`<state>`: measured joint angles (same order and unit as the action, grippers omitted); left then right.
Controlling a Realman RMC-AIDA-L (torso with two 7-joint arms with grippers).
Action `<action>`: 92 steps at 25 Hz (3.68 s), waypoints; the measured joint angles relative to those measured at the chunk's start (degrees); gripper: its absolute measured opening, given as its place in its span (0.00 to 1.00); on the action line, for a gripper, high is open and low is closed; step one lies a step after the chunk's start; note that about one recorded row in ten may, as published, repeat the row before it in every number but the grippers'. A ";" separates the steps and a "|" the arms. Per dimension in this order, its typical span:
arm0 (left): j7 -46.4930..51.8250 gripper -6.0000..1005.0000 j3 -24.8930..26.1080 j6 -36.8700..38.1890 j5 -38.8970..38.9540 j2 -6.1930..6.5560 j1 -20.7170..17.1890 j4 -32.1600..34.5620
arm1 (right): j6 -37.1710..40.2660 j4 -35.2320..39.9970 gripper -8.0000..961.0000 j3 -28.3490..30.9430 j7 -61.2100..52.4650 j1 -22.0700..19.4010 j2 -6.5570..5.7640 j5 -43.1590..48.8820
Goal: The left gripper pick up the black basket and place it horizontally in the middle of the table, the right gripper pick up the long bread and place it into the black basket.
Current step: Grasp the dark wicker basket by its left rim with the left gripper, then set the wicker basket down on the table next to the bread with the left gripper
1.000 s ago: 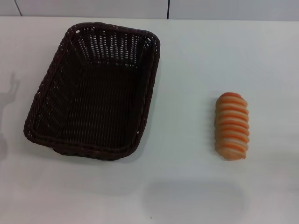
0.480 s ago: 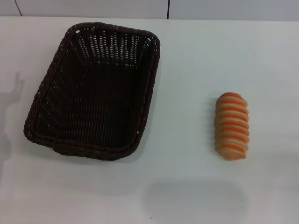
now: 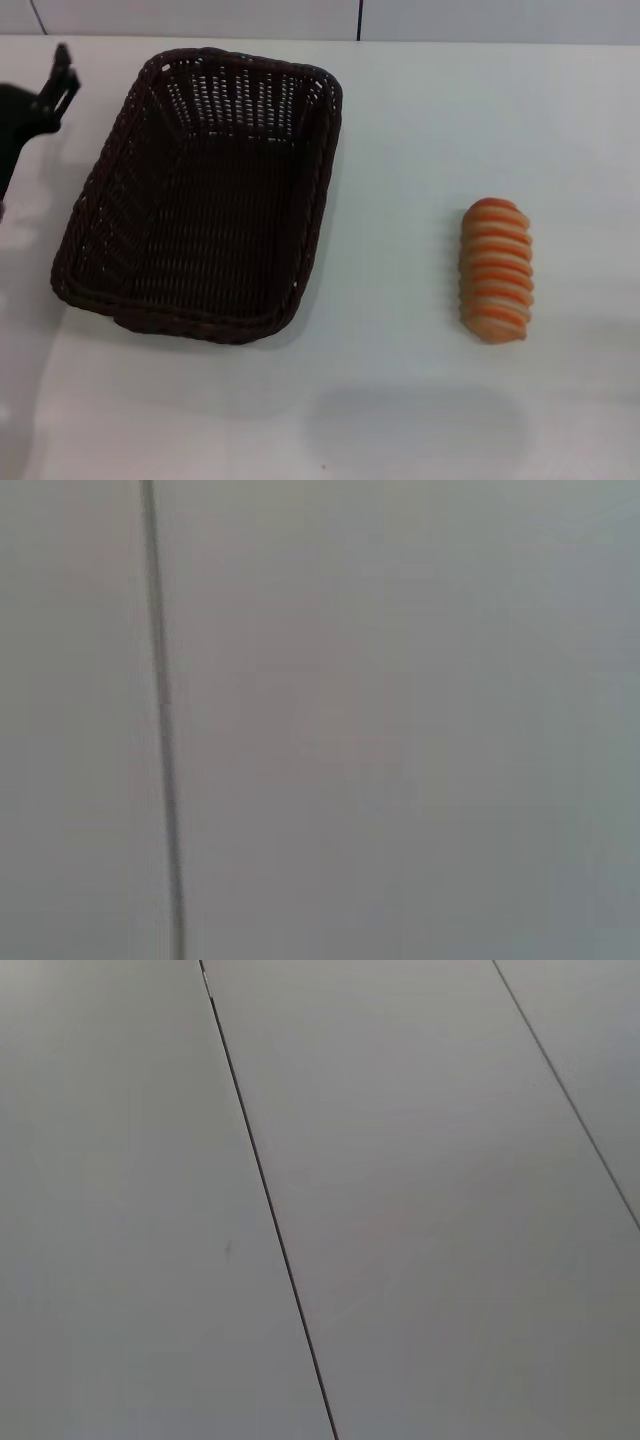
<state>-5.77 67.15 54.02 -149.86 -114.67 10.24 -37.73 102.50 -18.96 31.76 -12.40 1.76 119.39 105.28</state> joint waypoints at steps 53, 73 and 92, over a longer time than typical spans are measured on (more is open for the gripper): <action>-11.96 0.61 22.04 -116.03 -12.02 -3.45 2.32 -55.27 | -4.62 1.30 0.84 -0.73 0.00 1.58 -0.13 0.20; -55.34 0.25 46.21 -130.18 20.07 -3.29 16.52 -43.36 | -4.04 1.24 0.84 -0.74 0.00 1.35 -0.04 0.09; -73.17 0.21 56.53 -149.45 24.62 -2.78 27.74 -30.73 | -4.30 1.08 0.83 -1.57 0.00 1.80 0.05 0.20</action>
<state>-78.94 123.68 -95.44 -125.24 -117.45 37.98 -68.47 98.20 -17.89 30.19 -12.39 3.56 119.45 105.48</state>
